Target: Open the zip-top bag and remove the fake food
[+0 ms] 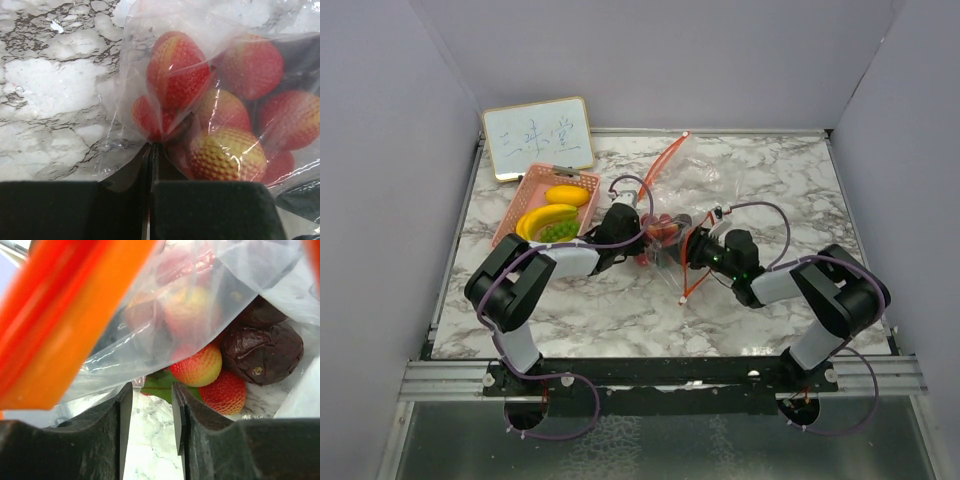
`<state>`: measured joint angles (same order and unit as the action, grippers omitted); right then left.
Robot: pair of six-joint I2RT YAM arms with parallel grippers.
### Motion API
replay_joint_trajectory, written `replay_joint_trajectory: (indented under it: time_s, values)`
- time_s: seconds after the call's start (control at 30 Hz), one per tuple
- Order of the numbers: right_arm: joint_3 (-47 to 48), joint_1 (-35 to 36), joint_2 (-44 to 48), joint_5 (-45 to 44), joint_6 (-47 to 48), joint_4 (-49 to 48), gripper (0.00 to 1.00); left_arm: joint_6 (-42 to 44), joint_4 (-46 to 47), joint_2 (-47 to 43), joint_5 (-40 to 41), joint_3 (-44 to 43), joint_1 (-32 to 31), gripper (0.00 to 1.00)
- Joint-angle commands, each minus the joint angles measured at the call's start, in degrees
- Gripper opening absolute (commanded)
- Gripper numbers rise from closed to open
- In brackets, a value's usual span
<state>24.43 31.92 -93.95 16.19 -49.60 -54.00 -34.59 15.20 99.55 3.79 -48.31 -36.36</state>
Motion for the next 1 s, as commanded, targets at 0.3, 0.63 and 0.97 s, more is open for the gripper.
replay_joint_trajectory:
  time_s: [0.3, 0.63, 0.97]
  values:
    - [1.11, 0.67, 8.47, -7.91, 7.01, 12.84, 0.39, -0.17, -0.87, 1.55, -2.48, -1.93, -1.04, 0.00]
    - [8.25, 0.55, 11.54, -16.08, 16.03, 29.37, 0.52, 0.39, 0.18, 0.48, -3.99, -1.07, -1.08, 0.00]
    - [8.39, 0.60, 5.08, -13.78, 15.38, 26.13, 0.45, 0.16, 0.52, 0.36, -5.27, -1.52, -1.17, 0.00]
